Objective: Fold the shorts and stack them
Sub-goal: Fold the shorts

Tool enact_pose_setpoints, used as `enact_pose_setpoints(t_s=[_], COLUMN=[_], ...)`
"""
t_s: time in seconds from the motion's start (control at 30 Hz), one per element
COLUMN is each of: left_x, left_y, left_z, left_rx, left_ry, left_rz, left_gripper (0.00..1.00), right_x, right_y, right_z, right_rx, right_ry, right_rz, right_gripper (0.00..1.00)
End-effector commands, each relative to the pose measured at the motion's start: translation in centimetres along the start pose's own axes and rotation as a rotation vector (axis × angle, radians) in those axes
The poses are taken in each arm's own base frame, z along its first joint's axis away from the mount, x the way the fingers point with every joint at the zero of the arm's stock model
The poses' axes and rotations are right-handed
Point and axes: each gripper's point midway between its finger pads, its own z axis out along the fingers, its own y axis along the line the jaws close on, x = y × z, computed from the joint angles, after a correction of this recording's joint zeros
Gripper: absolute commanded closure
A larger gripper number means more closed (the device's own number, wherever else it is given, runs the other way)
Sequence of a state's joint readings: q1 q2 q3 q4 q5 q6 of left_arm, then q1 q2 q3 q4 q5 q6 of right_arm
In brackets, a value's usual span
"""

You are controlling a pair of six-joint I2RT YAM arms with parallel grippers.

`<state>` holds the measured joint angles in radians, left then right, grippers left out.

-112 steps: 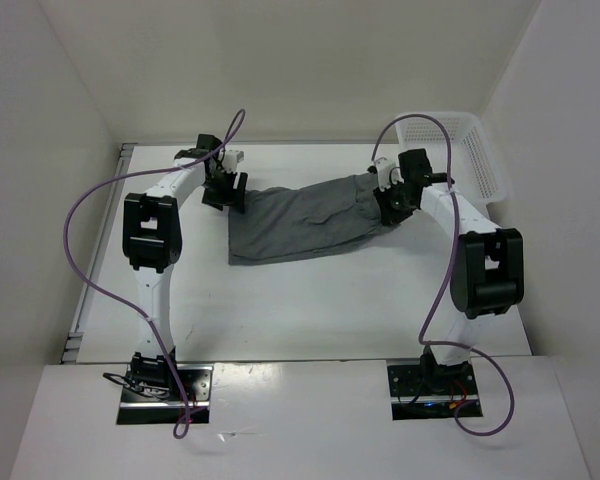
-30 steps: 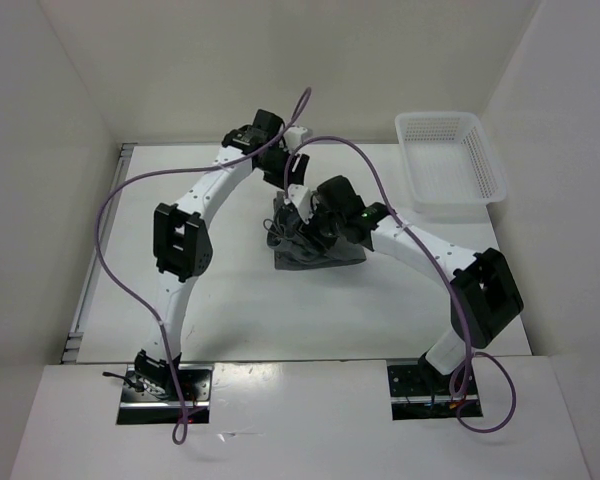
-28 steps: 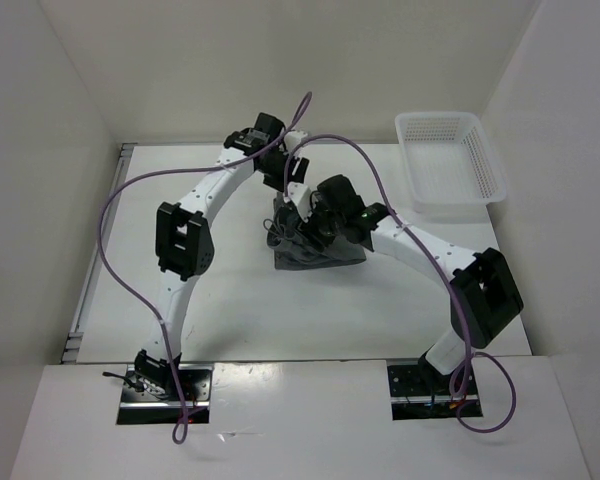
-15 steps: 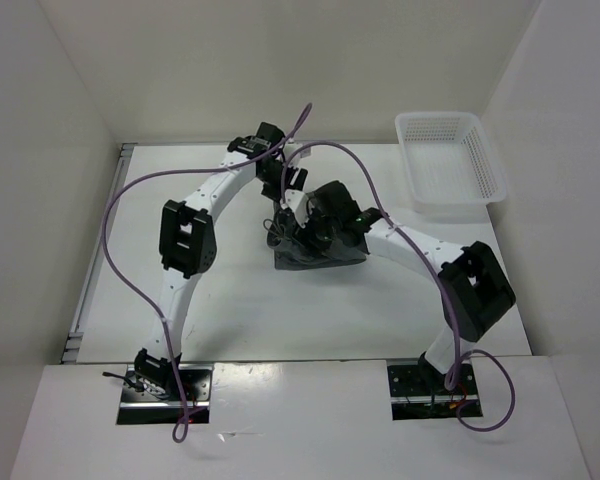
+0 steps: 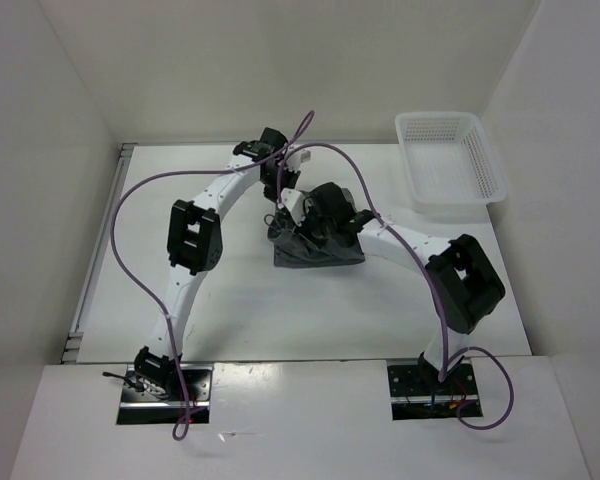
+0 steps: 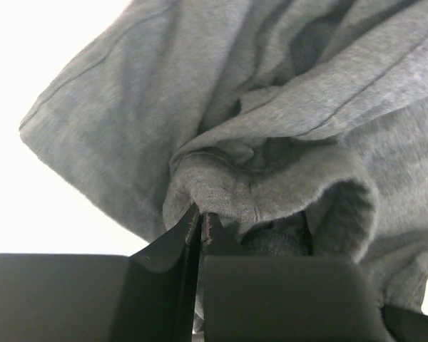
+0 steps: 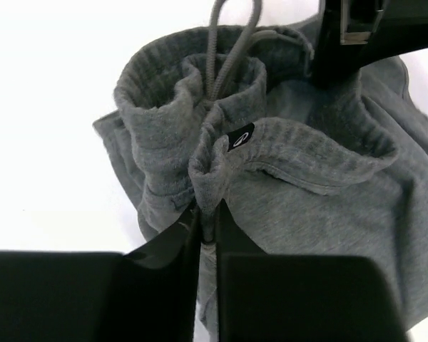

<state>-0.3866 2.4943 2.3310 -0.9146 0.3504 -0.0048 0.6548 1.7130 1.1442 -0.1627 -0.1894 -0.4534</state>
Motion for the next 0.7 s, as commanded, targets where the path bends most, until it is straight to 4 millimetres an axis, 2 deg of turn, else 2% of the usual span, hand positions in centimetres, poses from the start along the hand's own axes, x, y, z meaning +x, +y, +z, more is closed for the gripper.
enact_pose_setpoints(t_s=[0.0,0.03,0.07,0.1,0.13,0.2,0.23,0.37,0.43,0.47,0.5,0.53,0.57,0.67], left_x=[-2.4,-2.9,-4.1,-4.1,-5.0,-5.5,-5.5,-4.9,-4.3,-4.2,-4.2,-3.8,-3.5,-3.5], left_y=[1.3,2.0,2.9,2.9,4.0,4.6,5.1,5.1,5.2,5.4,5.4,5.6,5.8,5.6], left_z=[-0.5,-1.0,-2.0,-2.0,-3.2,-4.0,-4.2,-3.5,-2.7,-2.2,-2.2,-1.5,-1.0,-0.7], left_rx=[-0.057,-0.072,-0.097,-0.097,-0.112,-0.113,-0.109,-0.067,-0.056,-0.056,-0.056,-0.054,-0.053,-0.035], left_ry=[-0.074,-0.091,-0.132,-0.133,-0.17,-0.194,-0.198,-0.185,-0.168,-0.165,-0.165,-0.152,-0.141,-0.143], left_rz=[0.026,0.023,0.023,0.023,0.015,0.01,0.001,-0.009,-0.016,-0.017,-0.017,-0.023,-0.028,-0.026], left_gripper=[0.98,0.99,1.0,1.0,1.0,1.0,1.0,1.0,1.0,0.98,0.96,0.96,0.93,0.82], right_x=[-2.7,-3.6,-3.6,-4.7,-5.1,-6.1,-5.9,-6.1,-5.0,-5.1,-4.6,-5.1,-4.2,-4.0], right_y=[-1.4,-1.4,-1.5,-1.6,-1.1,-0.9,-0.1,2.7,4.5,5.0,5.4,5.5,6.2,5.8], right_z=[0.4,0.0,-0.4,-1.1,-1.1,-2.4,-2.4,-2.7,-1.7,-1.7,-1.0,-0.9,0.0,1.3], right_rx=[0.055,0.043,0.04,0.038,0.018,-0.006,-0.049,-0.131,-0.174,-0.182,-0.182,-0.172,-0.182,-0.154], right_ry=[-0.07,-0.09,-0.08,-0.102,-0.106,-0.116,-0.116,-0.102,-0.076,-0.079,-0.077,-0.09,-0.069,-0.066], right_rz=[-0.066,-0.084,-0.116,-0.134,-0.152,-0.197,-0.213,-0.316,-0.339,-0.346,-0.353,-0.363,-0.352,-0.302], right_gripper=[0.94,1.0,1.0,1.0,1.0,1.0,1.0,1.0,1.0,1.0,1.0,1.0,1.0,0.98])
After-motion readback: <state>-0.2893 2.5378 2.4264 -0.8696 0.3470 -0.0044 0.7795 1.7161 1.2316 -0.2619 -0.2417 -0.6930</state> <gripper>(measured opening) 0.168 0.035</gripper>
